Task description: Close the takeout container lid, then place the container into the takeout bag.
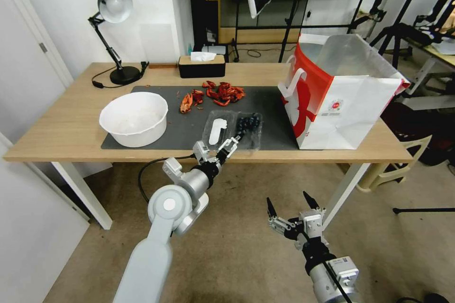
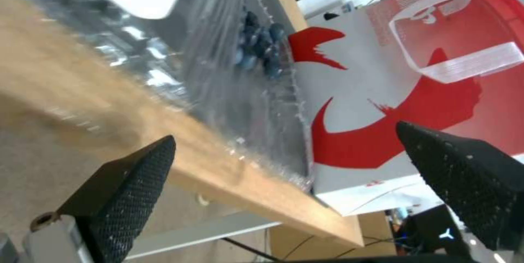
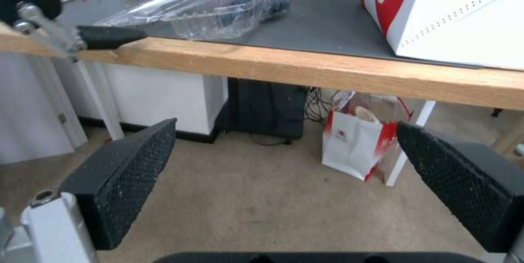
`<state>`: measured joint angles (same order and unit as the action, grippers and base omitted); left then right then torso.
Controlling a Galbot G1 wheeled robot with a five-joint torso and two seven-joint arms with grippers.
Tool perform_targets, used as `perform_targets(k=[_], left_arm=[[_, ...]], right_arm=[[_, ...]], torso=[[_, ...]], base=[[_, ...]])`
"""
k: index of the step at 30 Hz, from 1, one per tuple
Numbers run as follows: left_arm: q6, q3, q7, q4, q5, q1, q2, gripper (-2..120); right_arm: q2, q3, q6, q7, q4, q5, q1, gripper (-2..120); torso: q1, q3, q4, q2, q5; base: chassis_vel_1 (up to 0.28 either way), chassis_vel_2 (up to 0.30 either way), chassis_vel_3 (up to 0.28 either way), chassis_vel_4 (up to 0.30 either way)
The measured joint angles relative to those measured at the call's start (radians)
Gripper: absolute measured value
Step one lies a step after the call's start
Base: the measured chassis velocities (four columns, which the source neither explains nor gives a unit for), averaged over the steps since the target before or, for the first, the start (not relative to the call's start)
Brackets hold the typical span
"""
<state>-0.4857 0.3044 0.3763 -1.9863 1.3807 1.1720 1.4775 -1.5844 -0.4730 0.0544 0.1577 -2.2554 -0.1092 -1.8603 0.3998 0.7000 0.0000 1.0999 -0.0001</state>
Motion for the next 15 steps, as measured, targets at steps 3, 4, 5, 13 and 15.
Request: perform_targets(k=[3,4,5,13,15], left_arm=[[-0.004,0.011,0.001,-0.034,-0.007,0.038,-0.025,100],[-0.004,0.017,-0.001,-0.051,-0.024,0.058,-0.039,100],[-0.004,0.017,-0.001,-0.051,-0.024,0.058,-0.039,100],[0.064,0.066,-0.209,-0.188,-0.403,0.233,-0.127,100],[0.145,0.083,-0.321,-0.196,-0.587,0.31,-0.15,100]], right_arm=[[0.0,0.001,0.0,0.0,-0.003,0.0,0.0,100],[0.001,0.002,0.0,0.0,-0.005,0.0,0.0,100],[0.001,0.002,0.0,0.0,-0.005,0.0,0.0,100],[0.003,-0.001,-0.039,-0.001,-0.011,0.007,0.0,100],[0.003,-0.008,-0.073,0.003,0.001,0.019,0.004,100]], torso=[[0.0,0.0,0.0,0.0,0.0],[0.0,0.0,-0.0001,0.0,-0.0001],[0.0,0.0,-0.0001,0.0,-0.0001],[0.0,0.0,0.0,0.0,-0.0001],[0.0,0.0,-0.0001,0.0,0.0]], base=[[0.0,0.0,0.0,0.0],[0.0,0.0,0.0,0.0],[0.0,0.0,0.0,0.0],[0.0,0.0,0.0,0.0],[0.0,0.0,0.0,0.0]])
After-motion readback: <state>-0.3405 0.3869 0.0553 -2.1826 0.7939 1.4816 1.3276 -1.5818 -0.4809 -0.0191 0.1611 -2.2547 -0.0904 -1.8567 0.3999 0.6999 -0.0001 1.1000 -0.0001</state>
